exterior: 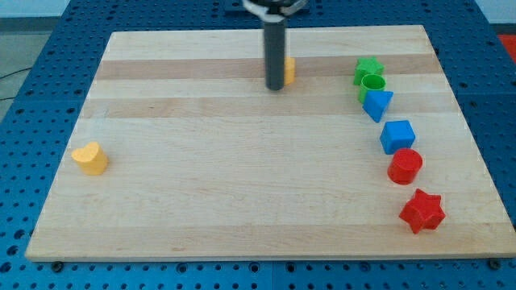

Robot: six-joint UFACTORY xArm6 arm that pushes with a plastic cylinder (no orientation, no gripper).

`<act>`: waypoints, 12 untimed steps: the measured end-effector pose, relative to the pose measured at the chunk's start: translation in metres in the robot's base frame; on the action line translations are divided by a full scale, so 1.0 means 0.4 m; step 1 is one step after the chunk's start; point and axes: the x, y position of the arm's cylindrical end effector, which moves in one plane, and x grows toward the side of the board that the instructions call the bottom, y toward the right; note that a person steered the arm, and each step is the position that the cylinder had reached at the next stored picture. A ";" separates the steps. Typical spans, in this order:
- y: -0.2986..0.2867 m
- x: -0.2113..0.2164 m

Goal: Move the yellow heart above the yellow hexagon

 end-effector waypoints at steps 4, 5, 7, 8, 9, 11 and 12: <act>-0.020 -0.184; 0.179 -0.183; 0.248 -0.143; 0.120 -0.188; -0.058 0.041; -0.454 0.642; -0.636 0.712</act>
